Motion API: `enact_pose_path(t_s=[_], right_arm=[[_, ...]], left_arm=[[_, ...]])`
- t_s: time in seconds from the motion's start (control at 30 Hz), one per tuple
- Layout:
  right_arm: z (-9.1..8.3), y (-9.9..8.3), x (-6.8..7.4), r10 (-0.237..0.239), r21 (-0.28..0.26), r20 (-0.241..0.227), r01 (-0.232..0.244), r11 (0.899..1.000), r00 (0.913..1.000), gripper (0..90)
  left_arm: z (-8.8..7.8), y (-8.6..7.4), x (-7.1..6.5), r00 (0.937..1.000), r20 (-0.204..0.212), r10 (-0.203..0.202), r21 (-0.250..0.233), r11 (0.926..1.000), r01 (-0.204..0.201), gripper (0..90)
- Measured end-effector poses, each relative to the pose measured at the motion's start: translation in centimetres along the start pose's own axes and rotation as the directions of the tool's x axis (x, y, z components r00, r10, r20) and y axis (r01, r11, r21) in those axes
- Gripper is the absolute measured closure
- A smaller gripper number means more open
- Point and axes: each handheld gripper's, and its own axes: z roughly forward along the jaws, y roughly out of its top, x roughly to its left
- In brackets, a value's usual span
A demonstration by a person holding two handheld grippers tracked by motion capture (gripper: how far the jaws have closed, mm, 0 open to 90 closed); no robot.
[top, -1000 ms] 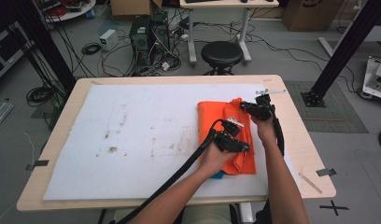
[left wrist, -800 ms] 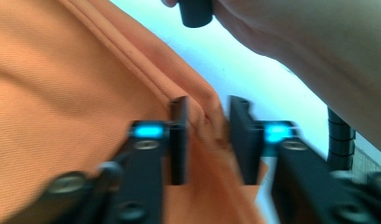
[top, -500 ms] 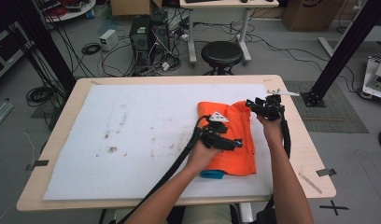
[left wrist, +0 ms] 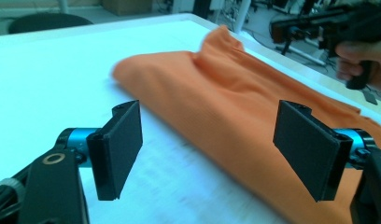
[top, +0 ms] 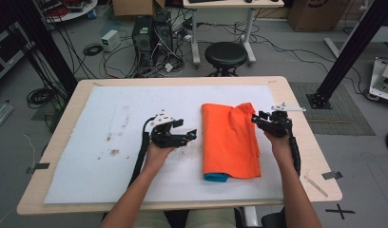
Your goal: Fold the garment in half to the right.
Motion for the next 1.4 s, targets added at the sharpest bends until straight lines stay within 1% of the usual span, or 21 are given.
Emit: enact_pose_path(t_s=[0.03,0.07,0.1,0.2,0.3,0.37,0.4,0.47,0.6,0.63,0.8,0.9,0.97,1.03,1.1,1.17,1.23,1.27,1.33,1.37,1.4], right_arm=[[-0.1,-0.1,0.2,-0.003,0.001,-0.007,0.003,1.0,1.0,54.7],[-0.2,-0.2,0.6,-0.011,0.0,-0.023,0.011,1.0,0.9997,50.6],[-0.2,-0.3,0.9,-0.019,0.003,-0.022,0.019,1.0,0.9996,48.2],[-0.6,-0.8,2.0,-0.048,0.014,-0.015,0.048,0.999,0.9987,48.4],[-0.9,-1.5,2.9,-0.073,0.036,-0.024,0.074,0.997,0.997,64.0],[-1.0,-1.9,3.5,-0.089,0.06,-0.011,0.09,0.994,0.996,72.0],[-0.9,-2.1,3.7,-0.103,0.087,-0.001,0.103,0.991,0.9946,75.3],[-0.5,-2.4,3.9,-0.117,0.139,0.027,0.112,0.984,0.9928,76.8],[0.0,-2.9,4.1,-0.148,0.192,0.102,0.126,0.973,0.9838,79.9],[0.1,-3.0,4.0,-0.151,0.204,0.111,0.126,0.971,0.9822,81.2],[0.1,-3.3,3.7,-0.155,0.236,0.115,0.125,0.964,0.9811,88.4],[-0.1,-3.4,3.7,-0.164,0.234,0.125,0.131,0.963,0.9786,89.5],[-0.5,-3.2,3.7,-0.163,0.215,0.149,0.129,0.968,0.9753,89.6],[-0.9,-3.1,3.4,-0.148,0.208,0.161,0.113,0.972,0.9759,89.6],[-0.9,-3.3,3.2,-0.156,0.228,0.176,0.114,0.967,0.972,89.6],[-0.4,-3.8,2.6,-0.123,0.266,0.158,0.078,0.961,0.9798,89.3],[-0.3,-3.8,2.5,-0.095,0.269,0.15,0.051,0.962,0.9841,83.8],[-0.4,-3.7,2.4,-0.091,0.261,0.153,0.048,0.964,0.9841,74.6],[-0.7,-3.2,2.5,-0.065,0.203,0.16,0.032,0.979,0.985,55.4],[-1.0,-2.8,2.6,-0.055,0.166,0.152,0.029,0.986,0.9869,51.1],[-1.2,-2.4,2.8,-0.053,0.131,0.152,0.033,0.991,0.987,43.8]], left_arm=[[-0.8,-0.3,0.6,0.9999,0.009,0.004,-0.009,0.9999,-0.004,23.9],[-1.2,-0.4,0.8,1.0,0.001,0.006,-0.013,0.9999,-0.006,23.9],[-1.7,-0.6,1.1,1.0,-0.003,0.006,-0.023,0.9997,-0.006,23.9],[-3.2,-1.2,1.9,0.9995,-0.029,0.009,-0.023,0.9997,-0.01,22.0],[-4.6,-1.8,2.6,0.9986,-0.052,0.009,-0.014,0.9999,-0.009,22.0],[-5.5,-2.2,2.9,0.9982,-0.06,0.003,-0.015,0.9999,-0.004,22.0],[-6.0,-2.3,3.0,0.9981,-0.061,0.0,-0.015,0.9999,-0.001,22.0],[-7.1,-2.6,3.3,0.9979,-0.065,0.002,-0.022,0.9997,-0.004,22.0],[-8.7,-2.8,3.9,0.9968,-0.08,0.001,-0.037,0.9993,-0.004,22.0],[-9.1,-2.9,4.1,0.9963,-0.085,0.003,-0.037,0.9993,-0.006,21.9],[-10.6,-3.4,4.8,0.9945,-0.104,-0.015,-0.049,0.9987,0.01,22.0],[-11.2,-3.3,5.2,0.993,-0.114,-0.03,-0.065,0.9976,0.022,21.9],[-11.5,-3.5,5.4,0.992,-0.121,-0.035,-0.068,0.9974,0.027,22.0],[-11.7,-3.6,5.6,0.9912,-0.127,-0.036,-0.056,0.998,0.029,22.0],[-11.9,-3.6,5.7,0.9896,-0.136,-0.048,-0.066,0.9971,0.039,22.0],[-12.1,-3.6,5.8,0.9885,-0.14,-0.058,-0.072,0.9963,0.048,22.0],[-12.2,-3.6,5.8,0.9882,-0.141,-0.059,-0.076,0.9959,0.049,22.0],[-12.2,-3.6,5.8,0.9879,-0.143,-0.059,-0.075,0.996,0.049,22.0],[-12.1,-3.6,5.8,0.9882,-0.143,-0.055,-0.069,0.9966,0.045,22.0],[-12.1,-3.6,5.8,0.9884,-0.142,-0.053,-0.067,0.9968,0.044,22.0],[-12.0,-3.7,5.8,0.9884,-0.142,-0.055,-0.068,0.9967,0.045,22.0]])
